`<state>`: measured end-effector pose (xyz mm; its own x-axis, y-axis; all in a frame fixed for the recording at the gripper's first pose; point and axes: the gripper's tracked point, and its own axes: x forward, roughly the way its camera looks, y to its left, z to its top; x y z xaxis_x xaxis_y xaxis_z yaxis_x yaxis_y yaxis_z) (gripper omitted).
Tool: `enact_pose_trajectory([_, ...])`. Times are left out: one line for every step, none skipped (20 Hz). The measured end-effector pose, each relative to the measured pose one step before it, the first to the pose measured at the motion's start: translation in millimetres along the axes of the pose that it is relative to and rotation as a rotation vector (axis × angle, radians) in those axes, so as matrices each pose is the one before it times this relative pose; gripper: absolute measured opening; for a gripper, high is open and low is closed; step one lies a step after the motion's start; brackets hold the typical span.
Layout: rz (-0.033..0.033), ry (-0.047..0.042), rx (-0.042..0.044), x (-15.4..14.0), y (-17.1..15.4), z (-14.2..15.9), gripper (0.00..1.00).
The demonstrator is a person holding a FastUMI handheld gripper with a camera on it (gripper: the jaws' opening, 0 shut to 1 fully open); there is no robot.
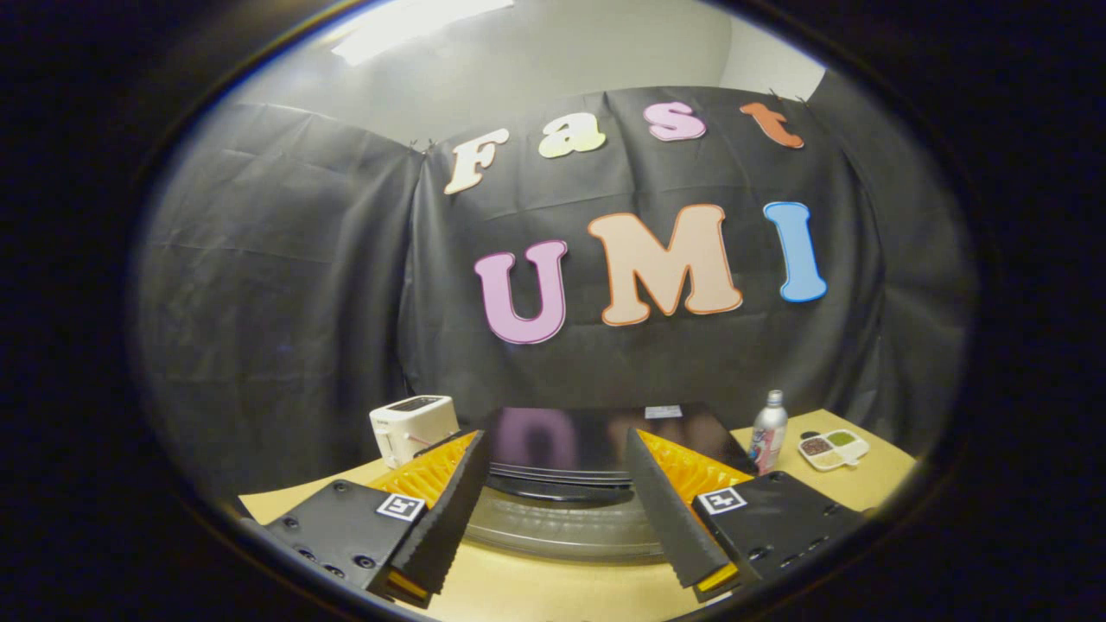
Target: Open the toaster oven, put the food inside, and close the toaster oven door.
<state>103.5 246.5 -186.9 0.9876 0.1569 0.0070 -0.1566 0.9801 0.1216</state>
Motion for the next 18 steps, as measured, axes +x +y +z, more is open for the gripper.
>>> enact_pose_trajectory([-0.00361, -0.00466, 0.01092, 7.71, 4.21, -4.15, 0.98])
enact_pose_trajectory([-0.01435, -0.01205, 0.00353, 8.02, 0.08, -2.72, 0.98])
enact_pose_trajectory([-0.02644, -0.01418, -0.00602, 7.75, -3.11, -3.54, 0.98])
enact_pose_trajectory([-0.03353, -0.01401, -0.01422, 6.92, -4.69, -4.15, 0.98])
enact_pose_trajectory([-0.02468, -0.00756, -0.01949, 7.79, -1.59, -6.04, 0.98])
enact_pose_trajectory([-0.01355, 0.00158, -0.01935, 6.36, 0.58, -6.51, 0.98])
enact_pose_trajectory([-0.00866, 0.01058, -0.01236, 4.84, 0.72, -8.91, 0.98])
enact_pose_trajectory([-0.00337, 0.01763, -0.00048, 4.31, 1.66, -8.72, 0.98])
enact_pose_trajectory([-0.00039, 0.0303, 0.00376, 1.79, 1.34, -9.87, 0.98])
enact_pose_trajectory([-0.00515, -0.03452, 0.00608, -0.36, -0.22, 4.81, 0.98])
enact_pose_trajectory([-0.00711, -0.00096, 0.00051, -0.35, -2.2, 0.14, 0.98])
enact_pose_trajectory([0.00238, -0.0139, 0.00527, -2.38, -0.2, 1.26, 0.98])
enact_pose_trajectory([0.00244, -0.03412, 0.00678, -0.93, 0.82, 2.95, 0.99])
enact_pose_trajectory([0.00524, -0.02926, 0.00013, -1.39, 0.66, -0.07, 0.99])
enact_pose_trajectory([0.00334, -0.02588, -0.00311, -3.71, -0.04, 0.58, 0.99])
enact_pose_trajectory([0.0014, -0.01857, -0.00239, -4.26, 0.46, 0.89, 0.99])
enact_pose_trajectory([0.00155, -0.01082, -0.00403, -4.58, 0.15, -0.59, 0.99])
enact_pose_trajectory([0.00173, -0.00579, 0.00137, -5.03, -0.23, 0.07, 0.99])
